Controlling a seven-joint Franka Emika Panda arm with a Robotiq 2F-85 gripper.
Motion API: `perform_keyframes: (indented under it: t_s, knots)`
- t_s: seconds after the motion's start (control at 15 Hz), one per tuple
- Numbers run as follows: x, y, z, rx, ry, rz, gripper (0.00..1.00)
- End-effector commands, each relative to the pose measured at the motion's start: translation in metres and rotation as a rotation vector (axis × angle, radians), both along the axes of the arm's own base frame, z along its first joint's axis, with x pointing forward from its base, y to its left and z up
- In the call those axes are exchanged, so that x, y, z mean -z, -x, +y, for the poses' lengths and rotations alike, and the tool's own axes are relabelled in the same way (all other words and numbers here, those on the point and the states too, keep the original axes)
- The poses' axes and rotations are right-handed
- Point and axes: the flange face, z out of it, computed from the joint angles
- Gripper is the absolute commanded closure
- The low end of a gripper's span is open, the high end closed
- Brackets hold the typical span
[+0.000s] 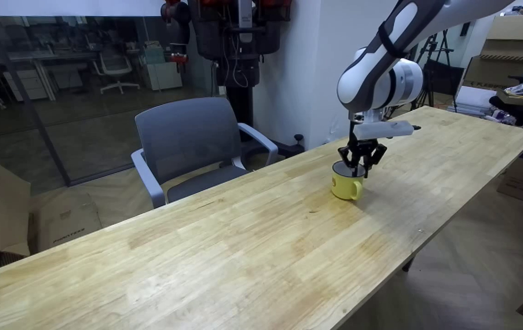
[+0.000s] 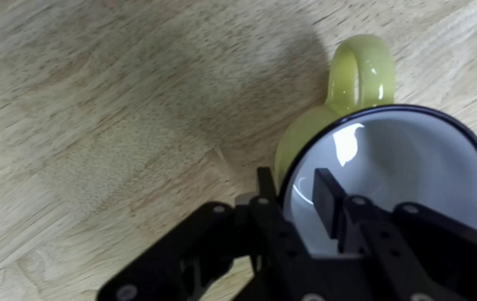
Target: Move the cup from right to left.
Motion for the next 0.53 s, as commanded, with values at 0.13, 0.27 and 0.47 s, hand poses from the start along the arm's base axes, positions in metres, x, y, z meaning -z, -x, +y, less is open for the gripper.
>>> perform_keyframes:
  t_s: [0.13,0.27,0.47]
  knots:
    - [-0.015,-0.005,0.005,0.033,0.001,-0.044,0.26]
    - [-0.025,-0.004,0.007,0.028,0.007,-0.072,0.12]
    - [-0.044,-0.001,0.014,0.009,0.018,-0.114,0.0]
